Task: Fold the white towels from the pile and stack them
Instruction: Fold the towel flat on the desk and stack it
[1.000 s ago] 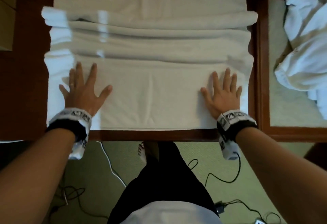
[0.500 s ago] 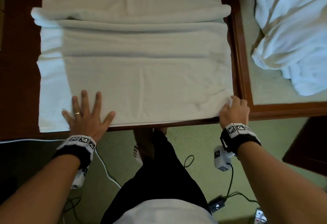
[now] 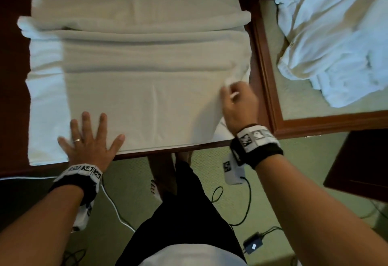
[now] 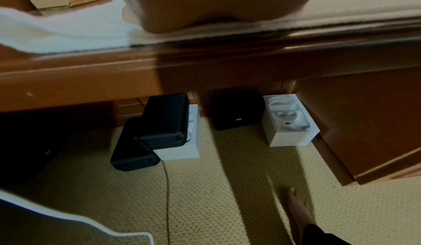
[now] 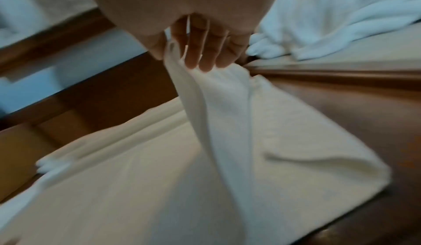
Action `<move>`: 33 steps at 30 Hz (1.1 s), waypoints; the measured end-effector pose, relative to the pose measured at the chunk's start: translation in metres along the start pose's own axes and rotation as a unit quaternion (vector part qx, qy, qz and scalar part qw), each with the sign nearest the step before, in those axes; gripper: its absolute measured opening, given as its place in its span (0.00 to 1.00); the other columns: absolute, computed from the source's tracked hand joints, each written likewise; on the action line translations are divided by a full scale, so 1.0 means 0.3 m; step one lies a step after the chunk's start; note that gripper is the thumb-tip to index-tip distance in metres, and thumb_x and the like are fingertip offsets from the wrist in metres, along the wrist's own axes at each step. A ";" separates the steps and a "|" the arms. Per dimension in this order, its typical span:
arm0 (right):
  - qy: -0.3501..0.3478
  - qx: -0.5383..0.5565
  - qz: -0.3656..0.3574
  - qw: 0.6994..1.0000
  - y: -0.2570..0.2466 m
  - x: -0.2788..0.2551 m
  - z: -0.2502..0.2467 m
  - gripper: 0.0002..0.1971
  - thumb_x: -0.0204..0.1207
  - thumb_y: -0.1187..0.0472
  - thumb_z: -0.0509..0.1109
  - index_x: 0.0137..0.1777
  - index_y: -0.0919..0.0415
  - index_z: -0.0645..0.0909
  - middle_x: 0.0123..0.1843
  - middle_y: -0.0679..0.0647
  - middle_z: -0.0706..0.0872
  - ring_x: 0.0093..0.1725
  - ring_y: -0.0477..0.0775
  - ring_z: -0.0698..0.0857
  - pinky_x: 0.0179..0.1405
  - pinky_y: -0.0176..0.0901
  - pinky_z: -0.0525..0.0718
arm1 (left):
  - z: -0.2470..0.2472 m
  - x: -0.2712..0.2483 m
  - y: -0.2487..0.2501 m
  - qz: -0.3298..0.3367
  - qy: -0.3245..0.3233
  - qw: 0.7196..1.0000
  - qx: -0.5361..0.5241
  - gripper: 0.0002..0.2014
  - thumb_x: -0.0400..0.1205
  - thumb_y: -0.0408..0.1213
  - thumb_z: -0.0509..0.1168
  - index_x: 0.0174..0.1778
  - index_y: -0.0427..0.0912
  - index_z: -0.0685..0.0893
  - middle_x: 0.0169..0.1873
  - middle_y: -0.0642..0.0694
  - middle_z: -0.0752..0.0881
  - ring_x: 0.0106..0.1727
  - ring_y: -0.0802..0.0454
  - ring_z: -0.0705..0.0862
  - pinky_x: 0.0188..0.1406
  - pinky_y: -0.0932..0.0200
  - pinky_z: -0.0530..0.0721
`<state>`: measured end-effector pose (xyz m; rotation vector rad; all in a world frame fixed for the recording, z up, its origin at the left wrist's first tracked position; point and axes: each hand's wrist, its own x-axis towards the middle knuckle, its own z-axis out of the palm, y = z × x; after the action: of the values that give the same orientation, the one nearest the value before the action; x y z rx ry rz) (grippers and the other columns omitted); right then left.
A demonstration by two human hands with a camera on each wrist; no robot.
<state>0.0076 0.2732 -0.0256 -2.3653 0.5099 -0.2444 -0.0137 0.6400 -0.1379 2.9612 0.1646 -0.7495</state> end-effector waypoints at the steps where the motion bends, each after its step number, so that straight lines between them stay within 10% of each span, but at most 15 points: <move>1: -0.068 0.013 -0.041 0.997 -0.035 -0.015 0.042 0.09 0.82 0.54 0.69 0.43 0.57 0.79 0.40 0.50 0.81 0.38 0.50 0.78 0.36 0.36 0.73 | -0.004 0.000 0.003 -0.002 -0.007 1.000 0.000 0.42 0.77 0.76 0.41 0.86 0.65 0.39 0.87 0.51 0.32 0.87 0.41 0.35 0.79 0.22 0.41; 6: -0.229 -0.142 -0.087 0.959 0.113 -0.145 0.107 0.15 0.85 0.50 0.63 0.55 0.60 0.84 0.60 0.57 0.85 0.61 0.62 0.81 0.56 0.51 0.79 | -0.021 0.001 0.002 -0.004 -0.035 0.999 0.004 0.43 0.76 0.77 0.38 0.84 0.67 0.32 0.85 0.52 0.27 0.87 0.42 0.32 0.79 0.24 0.39; 10: -0.237 -0.327 -0.019 0.914 0.324 -0.257 0.002 0.26 0.86 0.41 0.51 0.81 0.47 0.65 0.88 0.48 0.58 0.85 0.61 0.58 0.76 0.63 0.67 | -0.028 0.001 0.002 -0.003 -0.054 0.999 0.005 0.42 0.75 0.78 0.37 0.82 0.68 0.28 0.83 0.53 0.23 0.86 0.42 0.30 0.79 0.24 0.37; 14: -0.151 -0.337 0.221 0.903 0.395 -0.273 -0.107 0.27 0.86 0.42 0.49 0.83 0.50 0.61 0.89 0.50 0.48 0.87 0.59 0.47 0.80 0.69 0.58 | -0.037 -0.006 0.004 -0.001 -0.059 0.998 0.003 0.42 0.76 0.78 0.38 0.82 0.68 0.28 0.83 0.53 0.23 0.86 0.42 0.29 0.79 0.25 0.37; 19: -0.202 -0.331 0.022 0.921 0.370 -0.290 -0.055 0.31 0.86 0.38 0.49 0.86 0.46 0.53 0.90 0.52 0.43 0.88 0.58 0.45 0.81 0.65 0.58 | -0.037 -0.008 0.007 -0.008 -0.061 0.998 0.002 0.43 0.75 0.78 0.38 0.83 0.68 0.30 0.84 0.54 0.25 0.86 0.44 0.30 0.80 0.26 0.38; 24: -0.209 -0.320 0.204 0.901 0.415 -0.270 -0.084 0.34 0.85 0.37 0.45 0.87 0.53 0.53 0.90 0.54 0.44 0.88 0.59 0.46 0.82 0.66 0.58 | -0.021 -0.033 -0.038 0.014 -0.034 0.999 -0.005 0.46 0.74 0.81 0.35 0.86 0.63 0.36 0.87 0.50 0.32 0.88 0.41 0.36 0.81 0.27 0.43; 28: -0.118 -0.301 0.059 0.945 0.301 -0.220 -0.008 0.24 0.84 0.46 0.59 0.75 0.58 0.72 0.87 0.59 0.58 0.85 0.63 0.57 0.76 0.65 0.64 | -0.006 -0.090 -0.042 0.025 -0.001 1.000 -0.001 0.45 0.77 0.75 0.34 0.89 0.56 0.45 0.89 0.45 0.41 0.88 0.36 0.44 0.80 0.24 0.47; 33: -0.168 -0.238 -0.142 0.946 0.046 -0.125 0.230 0.20 0.78 0.49 0.68 0.65 0.61 0.80 0.70 0.61 0.79 0.66 0.68 0.78 0.58 0.59 0.79 | 0.034 -0.098 -0.068 0.025 -0.023 0.999 0.008 0.44 0.75 0.77 0.28 0.86 0.61 0.35 0.86 0.48 0.30 0.88 0.40 0.38 0.80 0.26 0.44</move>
<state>-0.0092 0.3209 -0.0872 -2.8714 0.0597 0.1788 -0.0467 0.6568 -0.1340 2.9476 0.0815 -0.8139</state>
